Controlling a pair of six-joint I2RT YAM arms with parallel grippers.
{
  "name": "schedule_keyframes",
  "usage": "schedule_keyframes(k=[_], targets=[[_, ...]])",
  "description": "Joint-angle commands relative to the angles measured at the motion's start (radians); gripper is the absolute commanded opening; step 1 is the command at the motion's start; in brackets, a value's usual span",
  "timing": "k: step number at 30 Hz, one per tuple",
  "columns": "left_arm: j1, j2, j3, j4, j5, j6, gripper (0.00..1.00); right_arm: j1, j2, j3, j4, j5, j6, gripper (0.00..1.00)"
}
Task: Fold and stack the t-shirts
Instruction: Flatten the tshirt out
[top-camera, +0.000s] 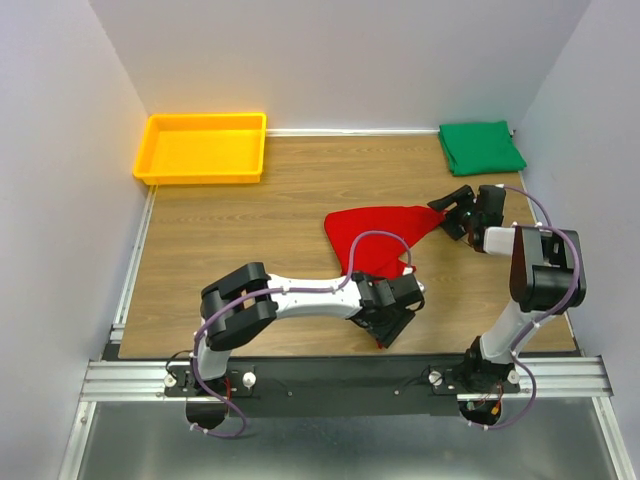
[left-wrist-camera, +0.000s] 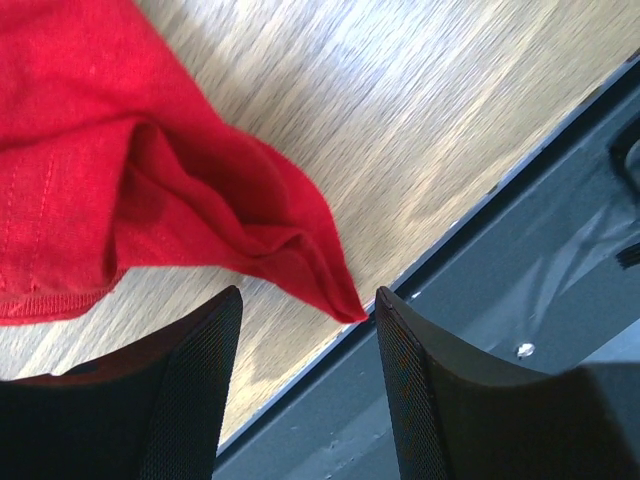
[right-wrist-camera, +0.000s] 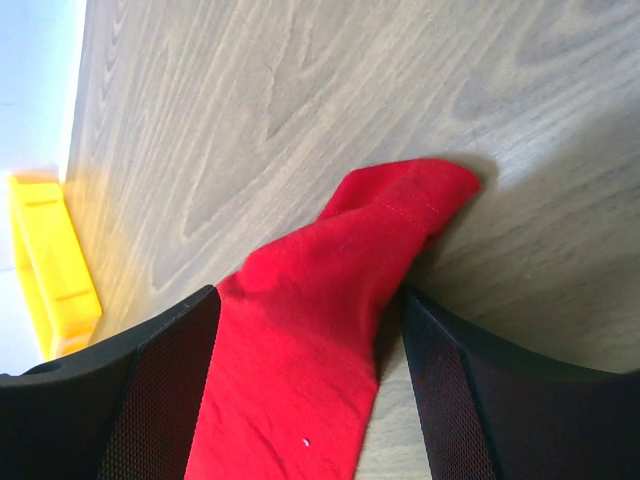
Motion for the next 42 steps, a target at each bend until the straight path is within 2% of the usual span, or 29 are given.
schedule_keyframes(k=[1, 6, 13, 14, 15, 16, 18, 19, 20, 21, 23, 24, 25, 26, 27, 30, 31, 33, 34, 36, 37, 39, 40, 41, 42], targets=[[-0.004, 0.020, 0.040, -0.013, 0.015, 0.017, 0.64, -0.004, 0.039, -0.003, 0.005, -0.006, 0.023, 0.78], [-0.002, 0.059, 0.049, -0.030, 0.007, 0.014, 0.61, -0.004, 0.041, -0.008, 0.015, -0.004, 0.029, 0.78], [-0.004, 0.062, 0.048, -0.067, -0.025, 0.000, 0.43, -0.004, 0.053, -0.009, 0.028, -0.006, 0.035, 0.76], [-0.002, 0.057, 0.045, -0.068, -0.025, -0.001, 0.32, -0.005, 0.056, -0.008, 0.031, -0.006, 0.035, 0.74], [-0.004, 0.051, 0.034, -0.072, -0.025, -0.007, 0.27, -0.004, 0.059, -0.006, 0.031, -0.007, 0.035, 0.71], [-0.002, 0.039, 0.028, -0.081, -0.057, -0.007, 0.14, -0.004, 0.062, -0.005, 0.031, -0.006, 0.036, 0.70], [-0.002, 0.023, 0.016, -0.094, -0.071, -0.015, 0.05, -0.004, 0.064, -0.003, 0.031, -0.007, 0.035, 0.62], [-0.002, 0.001, -0.003, -0.110, -0.089, -0.021, 0.03, -0.004, 0.062, -0.002, 0.031, -0.009, 0.032, 0.49], [-0.001, -0.015, -0.013, -0.118, -0.103, -0.026, 0.00, -0.004, 0.054, -0.003, 0.031, -0.007, 0.033, 0.42], [0.004, -0.032, -0.036, -0.125, -0.141, -0.029, 0.00, -0.004, 0.047, -0.003, 0.029, -0.004, 0.033, 0.30], [0.024, -0.099, -0.069, -0.141, -0.186, -0.032, 0.00, -0.004, 0.021, 0.004, 0.005, 0.007, 0.026, 0.20], [0.060, -0.124, -0.081, -0.145, -0.262, -0.027, 0.00, -0.005, 0.012, 0.026, -0.012, 0.010, 0.020, 0.15], [0.082, -0.176, -0.105, -0.150, -0.316, -0.024, 0.00, -0.004, 0.001, 0.039, -0.032, 0.022, -0.003, 0.04], [0.114, -0.197, -0.112, -0.166, -0.367, 0.000, 0.00, -0.004, -0.013, 0.056, -0.067, 0.031, -0.014, 0.01], [0.184, -0.237, -0.121, -0.171, -0.458, 0.020, 0.00, -0.005, -0.039, 0.078, -0.076, 0.045, -0.028, 0.01], [0.336, -0.277, -0.107, -0.158, -0.590, 0.138, 0.00, -0.007, -0.084, 0.127, -0.107, 0.068, -0.051, 0.01], [0.447, -0.280, -0.057, -0.148, -0.617, 0.181, 0.00, -0.008, -0.103, 0.182, -0.119, 0.083, -0.069, 0.01], [0.546, -0.268, 0.023, -0.128, -0.702, 0.296, 0.00, -0.015, -0.113, 0.255, -0.165, 0.100, -0.091, 0.01], [0.632, -0.239, 0.131, -0.109, -0.718, 0.333, 0.00, -0.016, -0.113, 0.294, -0.181, 0.111, -0.112, 0.01], [0.723, -0.190, 0.282, -0.105, -0.718, 0.393, 0.00, -0.025, -0.104, 0.430, -0.211, 0.109, -0.129, 0.01], [0.798, -0.125, 0.472, -0.122, -0.714, 0.434, 0.00, -0.028, -0.096, 0.476, -0.219, 0.096, -0.141, 0.01], [0.850, -0.045, 0.703, -0.166, -0.715, 0.438, 0.00, -0.042, -0.093, 0.614, -0.225, 0.079, -0.151, 0.01], [0.873, 0.036, 0.950, -0.186, -0.712, 0.445, 0.00, -0.045, -0.090, 0.668, -0.225, 0.071, -0.157, 0.01], [0.896, 0.063, 1.055, -0.190, -0.712, 0.468, 0.00, -0.051, -0.087, 0.711, -0.227, 0.054, -0.160, 0.01], [0.903, 0.050, 1.074, -0.127, -0.714, 0.471, 0.00, -0.056, -0.084, 0.753, -0.225, 0.045, -0.163, 0.01]])
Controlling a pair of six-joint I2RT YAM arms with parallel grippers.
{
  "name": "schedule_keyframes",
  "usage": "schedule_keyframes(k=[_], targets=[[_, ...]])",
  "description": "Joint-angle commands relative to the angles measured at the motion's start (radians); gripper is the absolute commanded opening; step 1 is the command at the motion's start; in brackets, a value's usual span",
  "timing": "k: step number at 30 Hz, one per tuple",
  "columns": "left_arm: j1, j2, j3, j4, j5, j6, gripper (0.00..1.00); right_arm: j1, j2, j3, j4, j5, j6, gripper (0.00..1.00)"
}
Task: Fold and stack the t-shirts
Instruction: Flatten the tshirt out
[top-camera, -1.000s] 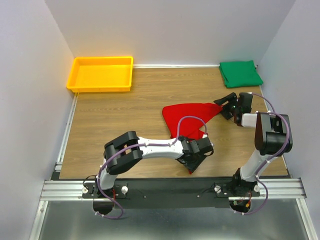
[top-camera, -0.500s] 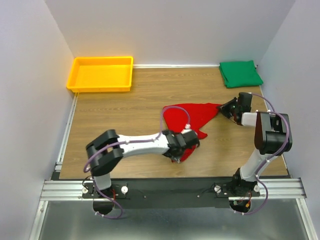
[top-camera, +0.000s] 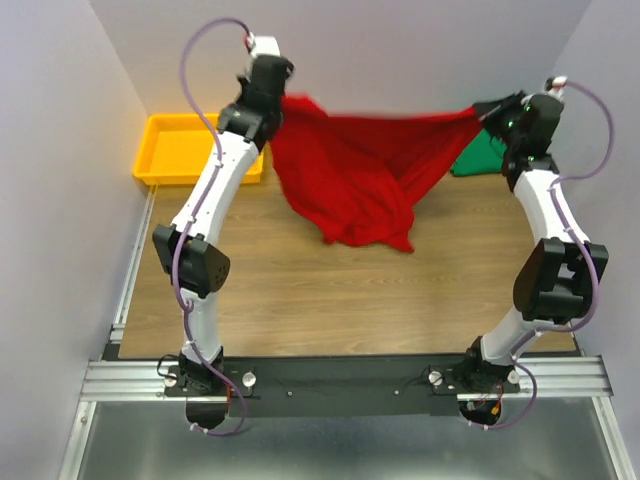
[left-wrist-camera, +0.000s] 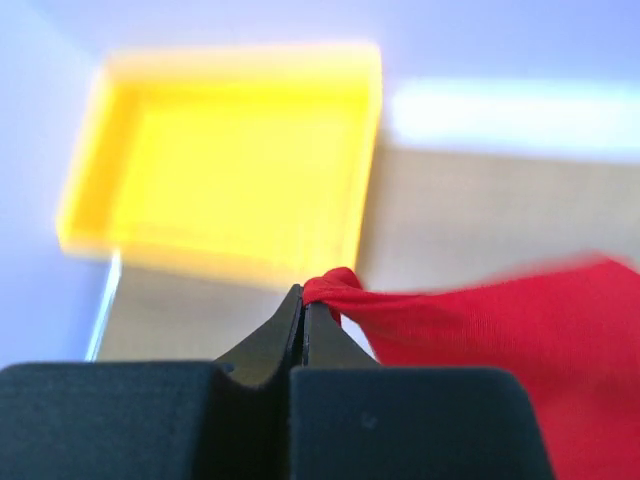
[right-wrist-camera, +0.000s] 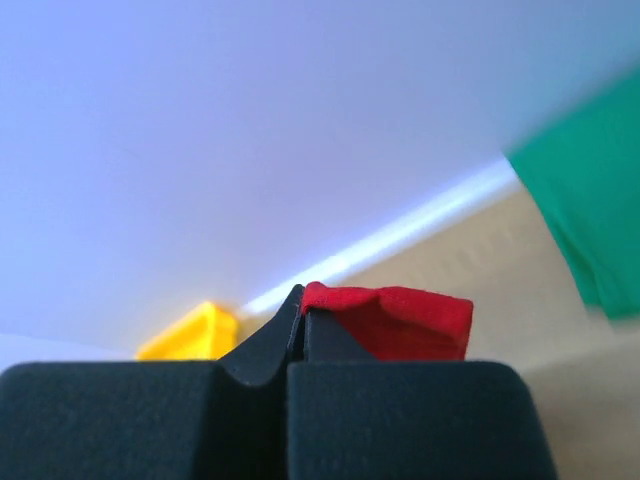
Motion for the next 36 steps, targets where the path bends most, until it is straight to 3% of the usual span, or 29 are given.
schedule_keyframes(k=[1, 2, 7, 10, 14, 15, 18, 19, 25, 33, 36], targets=[[0.040, -0.046, 0.215, 0.112, -0.034, 0.121, 0.00, -0.032, -0.015, 0.223, -0.017, -0.012, -0.047, 0.01], [0.041, -0.074, 0.203, 0.219, -0.025, 0.136, 0.00, -0.038, -0.015, 0.259, -0.016, -0.028, -0.049, 0.01], [0.041, -0.250, 0.102, 0.422, -0.086, 0.294, 0.00, -0.075, -0.074, 0.396, -0.016, -0.076, -0.096, 0.01], [0.041, -0.333, 0.014, 0.474, -0.092, 0.336, 0.00, -0.081, -0.162, 0.356, -0.014, -0.096, -0.116, 0.01], [0.041, -0.555, -0.318, 0.496, -0.071, 0.299, 0.00, -0.079, -0.295, 0.162, -0.019, -0.157, -0.161, 0.01], [0.040, -0.597, -0.463, 0.494, -0.048, 0.278, 0.00, -0.079, -0.324, 0.112, -0.022, -0.171, -0.170, 0.01], [0.038, -0.769, -0.680, 0.476, 0.027, 0.166, 0.00, -0.079, -0.484, -0.140, -0.039, -0.154, -0.199, 0.01], [0.037, -0.847, -0.812, 0.461, 0.066, 0.108, 0.00, -0.079, -0.533, -0.220, -0.045, -0.116, -0.202, 0.01], [0.031, -1.108, -1.229, 0.303, 0.330, -0.300, 0.00, -0.076, -0.821, -0.695, -0.174, -0.096, -0.179, 0.01], [0.031, -1.438, -1.445, 0.168, 0.527, -0.534, 0.00, -0.044, -0.959, -0.885, -0.523, -0.050, -0.089, 0.01], [0.031, -1.513, -1.486, 0.154, 0.584, -0.557, 0.07, -0.044, -0.969, -0.891, -0.599, -0.048, -0.081, 0.02]])
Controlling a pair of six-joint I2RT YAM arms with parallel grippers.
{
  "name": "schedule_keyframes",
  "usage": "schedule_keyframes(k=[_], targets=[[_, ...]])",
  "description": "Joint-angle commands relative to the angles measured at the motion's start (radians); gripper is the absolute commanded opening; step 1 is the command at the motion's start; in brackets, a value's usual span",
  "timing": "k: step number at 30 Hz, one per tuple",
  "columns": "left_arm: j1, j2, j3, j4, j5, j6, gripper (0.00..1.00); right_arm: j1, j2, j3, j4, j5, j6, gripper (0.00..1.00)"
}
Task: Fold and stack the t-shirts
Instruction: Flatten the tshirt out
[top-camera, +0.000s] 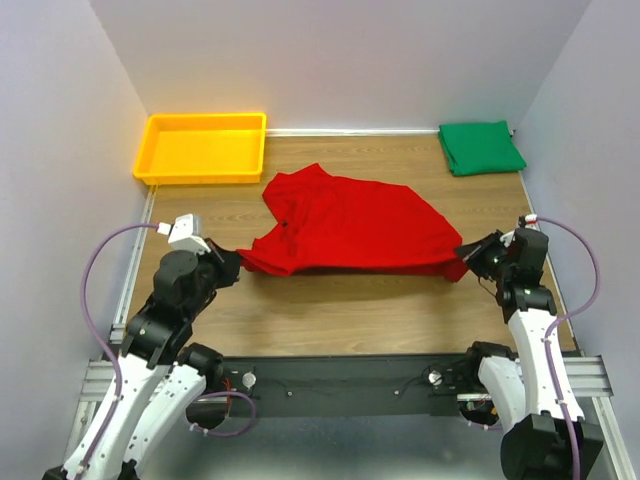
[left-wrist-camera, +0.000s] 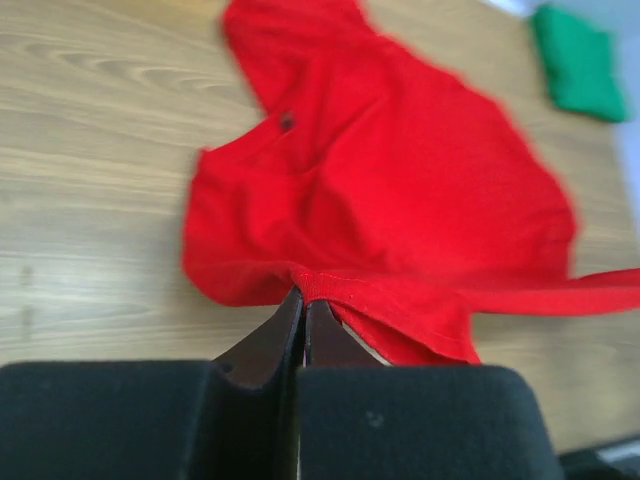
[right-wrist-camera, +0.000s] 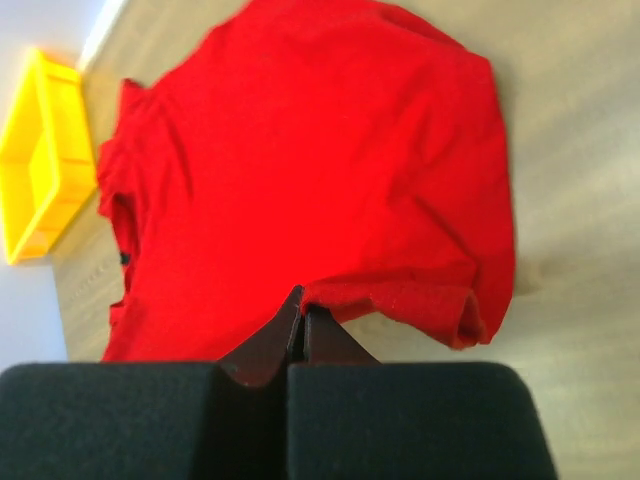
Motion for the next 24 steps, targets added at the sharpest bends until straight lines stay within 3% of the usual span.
schedule_keyframes(k=[1, 3, 4, 5, 8, 15, 20, 24], targets=[[0.006, -0.080, -0.039, -0.027, 0.175, -0.102, 0.11, 0.005, -0.025, -0.009, -0.166, 0.056, 0.036, 0.09], [0.006, -0.095, -0.039, -0.034, 0.226, -0.108, 0.27, 0.003, -0.034, 0.001, -0.208, 0.080, 0.037, 0.25], [0.006, -0.104, -0.035, -0.037, 0.231, -0.107, 0.32, 0.006, -0.042, 0.004, -0.217, 0.088, 0.037, 0.49], [0.005, -0.129, -0.028, -0.046, 0.228, -0.111, 0.43, 0.005, -0.051, 0.008, -0.225, 0.094, 0.034, 0.59], [0.005, -0.196, 0.007, -0.070, 0.165, -0.119, 0.60, 0.006, -0.065, 0.029, -0.238, 0.097, 0.031, 0.80], [0.006, -0.264, 0.044, -0.038, 0.042, -0.137, 0.67, 0.023, -0.086, 0.133, -0.258, 0.105, -0.056, 0.87], [0.006, -0.079, 0.058, 0.021, 0.077, -0.062, 0.65, 0.058, -0.086, 0.234, -0.297, 0.180, -0.140, 0.87], [0.006, 0.090, 0.074, 0.086, 0.080, 0.011, 0.55, 0.069, -0.045, 0.271, -0.294, 0.124, -0.196, 0.86]])
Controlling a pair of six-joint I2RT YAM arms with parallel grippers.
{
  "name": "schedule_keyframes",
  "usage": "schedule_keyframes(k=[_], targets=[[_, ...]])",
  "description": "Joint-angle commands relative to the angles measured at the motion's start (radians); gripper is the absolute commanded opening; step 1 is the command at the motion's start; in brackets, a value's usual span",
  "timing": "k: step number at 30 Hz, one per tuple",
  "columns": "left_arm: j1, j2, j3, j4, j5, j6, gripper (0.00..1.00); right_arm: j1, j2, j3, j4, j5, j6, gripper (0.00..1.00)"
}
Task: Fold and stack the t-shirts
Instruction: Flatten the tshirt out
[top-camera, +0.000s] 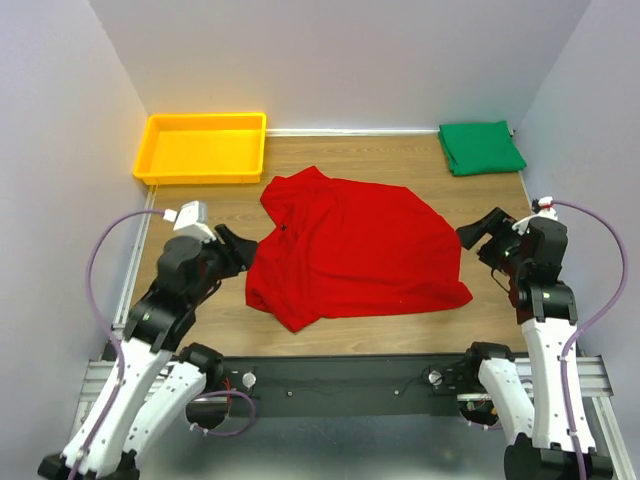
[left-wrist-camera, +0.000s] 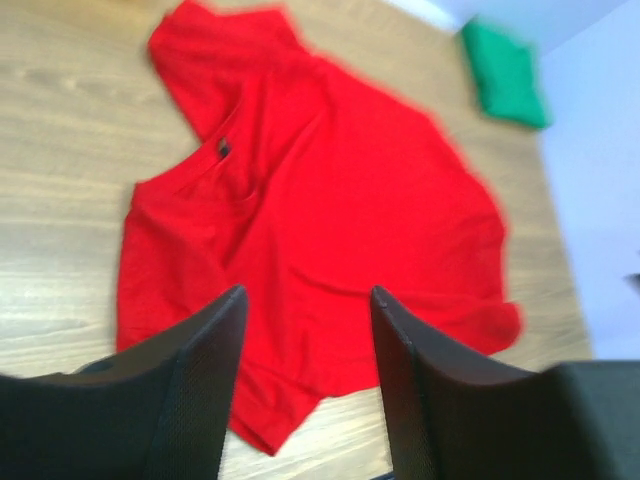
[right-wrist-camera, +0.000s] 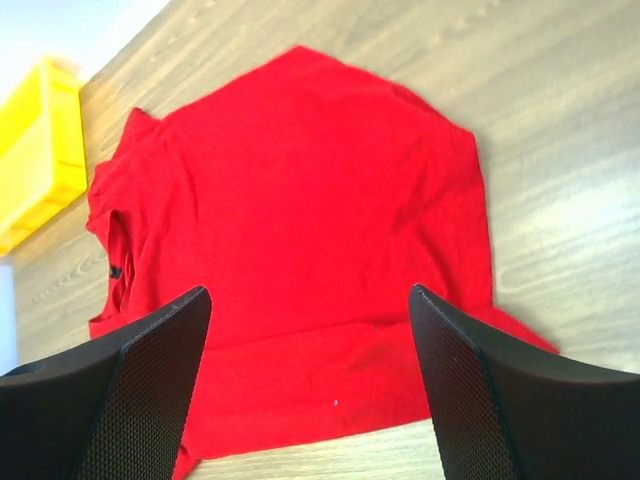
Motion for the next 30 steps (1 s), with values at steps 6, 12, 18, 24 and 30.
schedule_keyframes(k=[6, 12, 18, 24, 30], targets=[[0.005, 0.421, 0.041, 0.131, -0.082, 0.161, 0.54, 0.013, 0.195, 0.069, 0.006, -0.155, -0.125, 0.76], [0.039, 0.636, -0.002, 0.240, -0.142, 0.183, 0.56, 0.013, 0.405, 0.099, 0.113, -0.306, -0.089, 0.68], [0.051, 0.810, -0.014, 0.352, -0.028, 0.189, 0.37, 0.028, 0.641, 0.039, 0.303, -0.281, 0.006, 0.68], [0.054, 0.940, -0.030, 0.386, -0.007, 0.189, 0.25, 0.041, 0.844, 0.017, 0.465, -0.226, 0.058, 0.68], [0.116, 1.067, 0.012, 0.395, 0.001, 0.200, 0.19, 0.041, 1.026, 0.080, 0.532, -0.132, 0.066, 0.68]])
